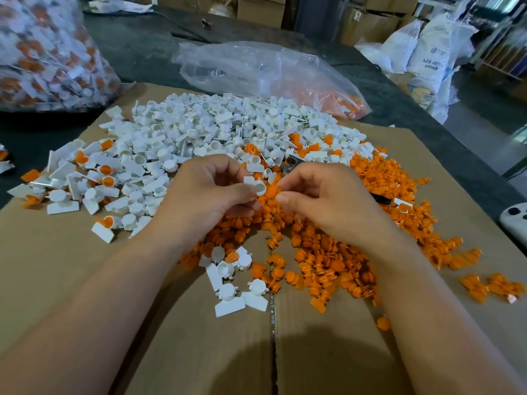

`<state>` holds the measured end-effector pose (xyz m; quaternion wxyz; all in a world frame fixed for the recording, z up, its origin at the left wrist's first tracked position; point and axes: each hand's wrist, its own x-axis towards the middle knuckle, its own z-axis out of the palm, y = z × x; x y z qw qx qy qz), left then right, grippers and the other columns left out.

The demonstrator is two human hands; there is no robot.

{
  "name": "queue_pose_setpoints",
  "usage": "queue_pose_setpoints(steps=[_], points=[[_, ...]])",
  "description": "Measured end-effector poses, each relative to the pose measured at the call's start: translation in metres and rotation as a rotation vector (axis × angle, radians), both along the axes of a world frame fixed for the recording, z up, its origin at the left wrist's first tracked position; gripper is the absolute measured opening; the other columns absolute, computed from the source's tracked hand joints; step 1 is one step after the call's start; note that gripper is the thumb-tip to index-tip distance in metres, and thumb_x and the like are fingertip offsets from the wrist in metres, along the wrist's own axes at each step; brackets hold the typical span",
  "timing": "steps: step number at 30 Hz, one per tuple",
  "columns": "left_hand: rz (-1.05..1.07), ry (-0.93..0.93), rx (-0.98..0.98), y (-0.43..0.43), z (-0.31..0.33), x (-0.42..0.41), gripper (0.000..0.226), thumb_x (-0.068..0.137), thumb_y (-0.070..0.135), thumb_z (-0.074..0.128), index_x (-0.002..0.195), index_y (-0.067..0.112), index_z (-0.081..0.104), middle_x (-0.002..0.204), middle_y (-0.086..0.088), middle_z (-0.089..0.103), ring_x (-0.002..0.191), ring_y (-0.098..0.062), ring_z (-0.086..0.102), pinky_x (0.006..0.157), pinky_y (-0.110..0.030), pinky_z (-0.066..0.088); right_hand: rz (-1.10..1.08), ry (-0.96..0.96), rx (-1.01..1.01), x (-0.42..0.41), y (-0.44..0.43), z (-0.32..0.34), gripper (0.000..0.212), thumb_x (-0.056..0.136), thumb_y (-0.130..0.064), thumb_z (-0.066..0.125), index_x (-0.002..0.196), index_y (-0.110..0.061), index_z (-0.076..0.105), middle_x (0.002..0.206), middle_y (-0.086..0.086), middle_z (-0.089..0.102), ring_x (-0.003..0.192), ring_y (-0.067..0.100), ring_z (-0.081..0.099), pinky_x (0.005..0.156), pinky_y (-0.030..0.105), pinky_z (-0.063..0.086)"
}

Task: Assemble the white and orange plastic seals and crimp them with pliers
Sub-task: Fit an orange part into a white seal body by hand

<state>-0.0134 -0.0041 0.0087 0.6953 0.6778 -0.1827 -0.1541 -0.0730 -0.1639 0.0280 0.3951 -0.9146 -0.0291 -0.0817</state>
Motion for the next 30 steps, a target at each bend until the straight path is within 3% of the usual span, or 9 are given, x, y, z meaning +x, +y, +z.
queue_pose_setpoints(steps=[6,12,20,23,27,30], points=[[0.024,-0.016,0.002,-0.003,-0.005,0.001,0.017,0.078,-0.006,0.065,0.068,0.007,0.059,0.054,-0.001,0.064,0.055,-0.016,0.068,0.05,-0.017,0.052,-0.097,-0.129,0.088,0.001,0.011,-0.006,0.025,0.078,-0.014,0.071,0.066,-0.033,0.059,0.062,-0.011,0.062,0.063,0.013,0.064,0.064,0.037,0.056],[-0.008,-0.094,0.017,-0.003,-0.005,0.0,0.017,0.078,-0.006,0.065,0.069,0.007,0.061,0.058,-0.002,0.065,0.058,-0.016,0.069,0.053,-0.018,0.053,-0.151,-0.185,-0.013,0.002,0.012,-0.01,0.028,0.077,-0.014,0.07,0.059,-0.032,0.056,0.056,-0.014,0.058,0.056,0.0,0.057,0.051,0.016,0.046],[-0.003,-0.193,0.089,-0.004,-0.006,-0.004,0.011,0.079,-0.001,0.067,0.072,0.007,0.065,0.063,-0.008,0.068,0.052,-0.011,0.066,0.052,-0.016,0.052,-0.177,-0.174,-0.1,0.002,0.012,-0.011,0.031,0.077,-0.017,0.068,0.056,-0.032,0.051,0.051,-0.016,0.052,0.055,0.001,0.053,0.049,0.014,0.042],[0.007,-0.2,0.109,-0.005,-0.006,-0.004,0.008,0.079,-0.001,0.067,0.074,0.005,0.066,0.062,-0.007,0.069,0.052,-0.01,0.066,0.053,-0.017,0.053,-0.169,-0.139,-0.131,0.002,0.011,-0.01,0.029,0.079,-0.019,0.066,0.057,-0.031,0.051,0.052,-0.012,0.055,0.053,0.004,0.053,0.047,0.017,0.041],[0.02,-0.197,0.125,-0.006,-0.007,-0.005,0.008,0.079,-0.002,0.067,0.075,0.005,0.066,0.063,-0.008,0.068,0.054,-0.012,0.067,0.056,-0.019,0.055,-0.16,-0.103,-0.173,0.002,0.012,-0.009,0.022,0.081,-0.02,0.062,0.061,-0.024,0.055,0.059,-0.005,0.06,0.055,0.011,0.057,0.055,0.033,0.049],[0.035,-0.203,0.122,-0.006,-0.006,-0.007,0.009,0.078,-0.001,0.068,0.074,0.007,0.067,0.062,-0.007,0.069,0.053,-0.012,0.066,0.055,-0.018,0.054,-0.161,-0.088,-0.179,0.002,0.012,-0.009,0.023,0.082,-0.02,0.061,0.06,-0.02,0.055,0.057,-0.005,0.06,0.054,0.011,0.055,0.054,0.031,0.047]])
